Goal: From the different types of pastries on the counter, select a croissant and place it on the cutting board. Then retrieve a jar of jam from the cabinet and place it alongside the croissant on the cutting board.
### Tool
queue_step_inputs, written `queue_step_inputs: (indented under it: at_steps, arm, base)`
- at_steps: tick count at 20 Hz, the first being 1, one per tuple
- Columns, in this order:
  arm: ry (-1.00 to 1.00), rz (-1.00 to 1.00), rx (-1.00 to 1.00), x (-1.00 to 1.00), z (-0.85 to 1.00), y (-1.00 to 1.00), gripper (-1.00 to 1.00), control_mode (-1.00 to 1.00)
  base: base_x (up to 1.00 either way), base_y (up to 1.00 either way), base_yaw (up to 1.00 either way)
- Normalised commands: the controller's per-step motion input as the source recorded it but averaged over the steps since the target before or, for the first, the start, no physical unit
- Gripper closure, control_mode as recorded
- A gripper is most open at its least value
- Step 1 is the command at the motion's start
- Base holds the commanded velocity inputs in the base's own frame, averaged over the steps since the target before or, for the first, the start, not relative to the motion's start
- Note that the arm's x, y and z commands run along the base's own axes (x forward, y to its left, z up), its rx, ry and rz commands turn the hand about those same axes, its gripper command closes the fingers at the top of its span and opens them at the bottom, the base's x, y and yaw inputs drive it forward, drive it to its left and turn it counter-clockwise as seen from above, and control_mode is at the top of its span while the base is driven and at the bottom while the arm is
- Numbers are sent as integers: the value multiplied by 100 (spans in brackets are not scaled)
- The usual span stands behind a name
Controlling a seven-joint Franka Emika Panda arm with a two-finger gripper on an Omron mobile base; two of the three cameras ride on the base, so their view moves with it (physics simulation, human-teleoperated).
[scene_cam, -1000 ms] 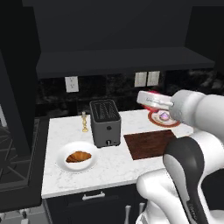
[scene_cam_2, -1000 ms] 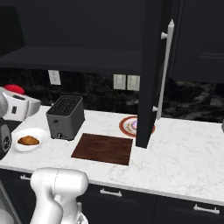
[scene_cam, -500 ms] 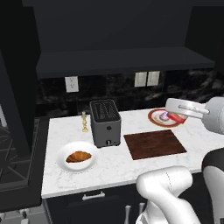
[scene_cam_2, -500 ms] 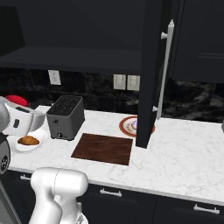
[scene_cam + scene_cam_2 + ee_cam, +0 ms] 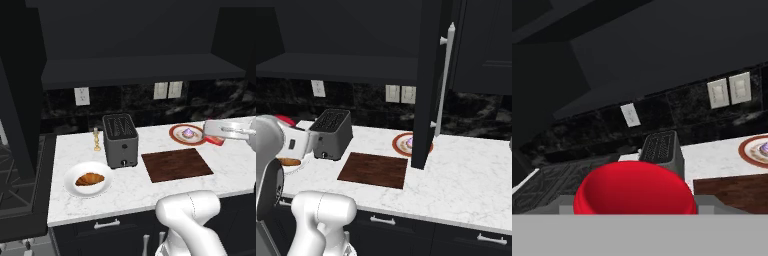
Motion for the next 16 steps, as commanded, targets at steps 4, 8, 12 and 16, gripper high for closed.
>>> queue_step_inputs:
  at_steps: [4, 8, 12, 16]
  arm:
    - [-30, 6, -8, 41, -83, 0, 100, -100]
    - [-33, 1, -11, 47, -79, 17, 100, -100]
    - [-31, 0, -10, 37, -77, 15, 100, -100]
    - [-18, 1, -6, 31, -83, 0, 100, -100]
  base:
    - [0, 0, 0]
    - [0, 0, 0]
    - [0, 0, 0]
    - [0, 0, 0]
